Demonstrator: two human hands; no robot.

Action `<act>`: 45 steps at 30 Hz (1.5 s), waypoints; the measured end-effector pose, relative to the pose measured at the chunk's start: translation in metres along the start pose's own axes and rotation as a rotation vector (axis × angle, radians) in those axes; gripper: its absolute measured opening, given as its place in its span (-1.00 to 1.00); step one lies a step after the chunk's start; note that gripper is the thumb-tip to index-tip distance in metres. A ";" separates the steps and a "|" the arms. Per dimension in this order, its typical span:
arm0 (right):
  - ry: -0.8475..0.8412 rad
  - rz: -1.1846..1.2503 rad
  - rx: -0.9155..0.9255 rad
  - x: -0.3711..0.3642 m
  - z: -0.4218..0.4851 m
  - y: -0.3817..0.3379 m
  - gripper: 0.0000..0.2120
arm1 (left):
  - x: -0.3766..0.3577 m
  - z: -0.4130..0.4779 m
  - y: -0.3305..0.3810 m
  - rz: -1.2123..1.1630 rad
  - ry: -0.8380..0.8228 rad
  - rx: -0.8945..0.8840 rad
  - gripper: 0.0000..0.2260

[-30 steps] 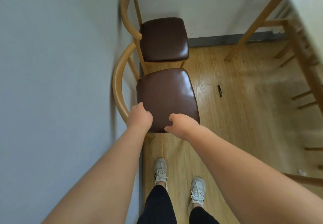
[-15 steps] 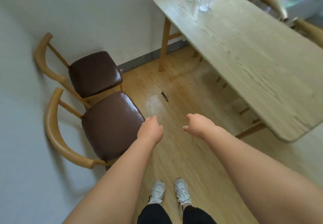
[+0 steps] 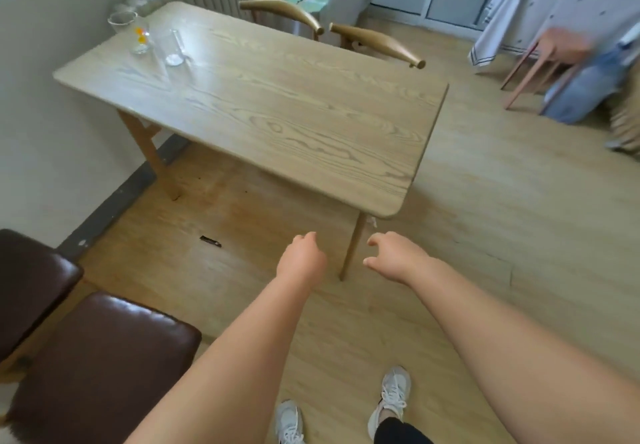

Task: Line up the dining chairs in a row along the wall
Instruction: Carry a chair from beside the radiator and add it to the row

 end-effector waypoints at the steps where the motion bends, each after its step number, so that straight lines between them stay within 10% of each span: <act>1: 0.007 0.012 -0.013 0.003 0.001 0.017 -0.51 | -0.008 0.003 0.017 0.011 -0.003 -0.030 -0.55; 16: 0.049 0.132 -0.221 0.057 0.021 0.314 -0.39 | -0.138 0.054 0.269 0.177 0.025 -0.314 -0.61; 45: 0.048 0.118 -0.114 0.319 0.366 0.512 -0.38 | -0.138 0.424 0.570 0.098 0.004 -0.202 -0.52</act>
Point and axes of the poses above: each hand's wrist, its own z-axis towards the middle knuckle, its own x-axis out of the back of the hand, y = z × x, the point moved 4 cm from there along z, towards the middle knuckle, and after that the axes turned 11 degrees about -z, right-handed, at the moved point
